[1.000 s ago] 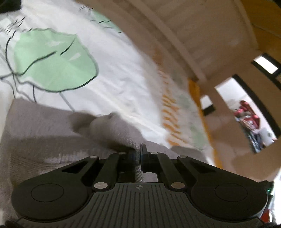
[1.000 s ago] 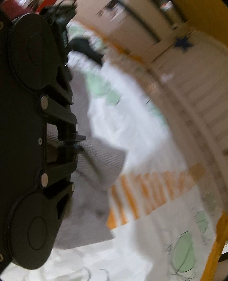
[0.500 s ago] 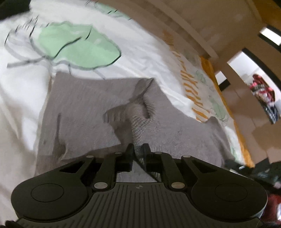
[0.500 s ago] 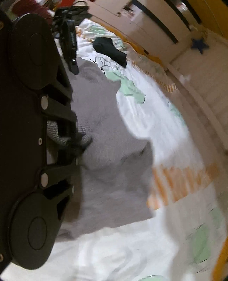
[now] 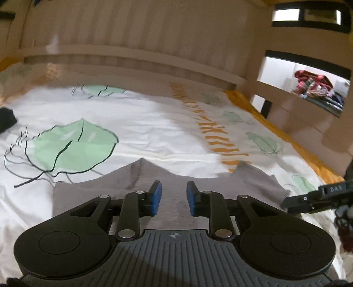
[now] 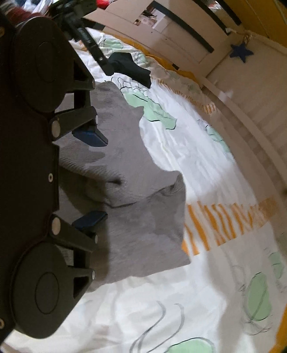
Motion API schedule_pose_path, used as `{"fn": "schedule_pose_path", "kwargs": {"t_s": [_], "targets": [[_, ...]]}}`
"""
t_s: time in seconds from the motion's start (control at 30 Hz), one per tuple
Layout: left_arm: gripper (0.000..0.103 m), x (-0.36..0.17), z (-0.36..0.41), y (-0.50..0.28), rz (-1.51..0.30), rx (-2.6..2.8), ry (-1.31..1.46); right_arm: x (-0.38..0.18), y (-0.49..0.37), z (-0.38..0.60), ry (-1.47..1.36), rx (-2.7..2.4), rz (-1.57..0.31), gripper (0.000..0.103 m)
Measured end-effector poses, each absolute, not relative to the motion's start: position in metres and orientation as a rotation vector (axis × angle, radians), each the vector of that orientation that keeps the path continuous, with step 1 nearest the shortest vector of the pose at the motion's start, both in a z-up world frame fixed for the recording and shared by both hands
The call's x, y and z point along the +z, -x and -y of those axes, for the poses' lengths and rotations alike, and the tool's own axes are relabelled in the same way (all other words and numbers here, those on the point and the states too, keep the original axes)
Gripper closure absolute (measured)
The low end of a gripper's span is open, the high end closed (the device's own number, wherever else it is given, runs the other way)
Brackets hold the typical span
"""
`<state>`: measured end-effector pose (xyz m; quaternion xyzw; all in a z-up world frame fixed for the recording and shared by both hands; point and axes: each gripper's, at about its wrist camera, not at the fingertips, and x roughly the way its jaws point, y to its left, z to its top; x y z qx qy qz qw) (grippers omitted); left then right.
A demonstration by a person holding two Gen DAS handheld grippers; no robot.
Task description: Fold large clothes
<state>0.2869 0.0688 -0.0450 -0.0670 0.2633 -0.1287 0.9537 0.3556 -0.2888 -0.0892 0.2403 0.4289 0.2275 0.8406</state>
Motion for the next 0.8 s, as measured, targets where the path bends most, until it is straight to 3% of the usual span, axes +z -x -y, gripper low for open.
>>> {"fn": "schedule_pose_path", "kwargs": {"t_s": [0.13,0.33,0.53,0.67,0.8], "targets": [[0.07,-0.052,-0.05,-0.285,-0.565,-0.384,0.123,-0.093,-0.356,0.292,-0.535,0.517,-0.949,0.033],[0.064,-0.103,-0.017,-0.305,-0.801,-0.588,0.105,-0.11,-0.362,0.284,-0.613,0.575,-0.98,0.033],[0.063,-0.108,-0.008,-0.301,-0.758,-0.605,0.02,-0.128,-0.378,0.281,-0.762,0.612,-0.957,0.029],[0.063,-0.109,-0.01,-0.304,-0.761,-0.61,0.046,-0.125,-0.395,0.286,-0.814,0.628,-0.892,0.029],[0.063,-0.109,-0.015,-0.299,-0.764,-0.615,0.059,-0.104,-0.407,0.308,-0.86,0.592,-0.709,0.029]]}}
